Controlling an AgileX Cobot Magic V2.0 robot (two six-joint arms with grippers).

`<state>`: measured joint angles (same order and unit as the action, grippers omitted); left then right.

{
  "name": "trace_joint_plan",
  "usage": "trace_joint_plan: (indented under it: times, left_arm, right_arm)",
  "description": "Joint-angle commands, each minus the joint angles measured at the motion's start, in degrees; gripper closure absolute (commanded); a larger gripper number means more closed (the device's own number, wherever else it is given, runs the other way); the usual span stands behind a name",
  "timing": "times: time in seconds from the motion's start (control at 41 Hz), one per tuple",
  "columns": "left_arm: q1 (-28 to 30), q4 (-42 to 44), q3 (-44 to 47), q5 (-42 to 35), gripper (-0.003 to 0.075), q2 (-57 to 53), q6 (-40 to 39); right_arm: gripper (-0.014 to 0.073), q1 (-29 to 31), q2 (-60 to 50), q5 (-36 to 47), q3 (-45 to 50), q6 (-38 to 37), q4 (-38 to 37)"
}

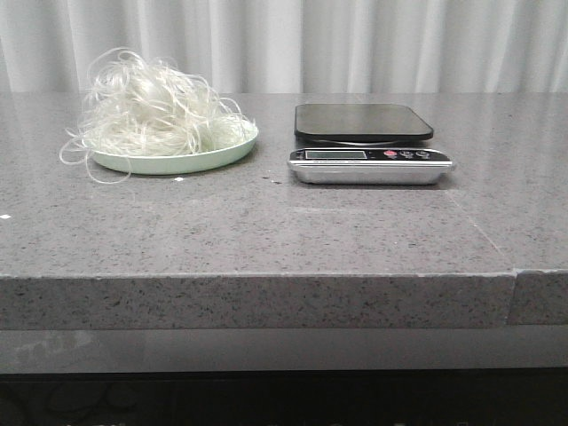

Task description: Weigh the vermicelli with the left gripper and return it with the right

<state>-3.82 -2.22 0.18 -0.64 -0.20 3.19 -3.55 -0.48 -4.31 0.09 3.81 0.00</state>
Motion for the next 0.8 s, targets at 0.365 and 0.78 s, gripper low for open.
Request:
trace_joint_plan:
  times: [0.365, 0.78]
  left_arm:
    - [0.1, -0.2, 0.3, -4.8, 0.0579, -1.2, -0.6]
    - [0.1, -0.2, 0.3, -4.8, 0.0579, -1.2, -0.6]
  right_arm:
    - [0.0396, 3.6, -1.0, 5.8, 1.1, 0.2, 0.7]
    - [0.0396, 3.7, -1.0, 7.9, 1.1, -2.9, 4.2]
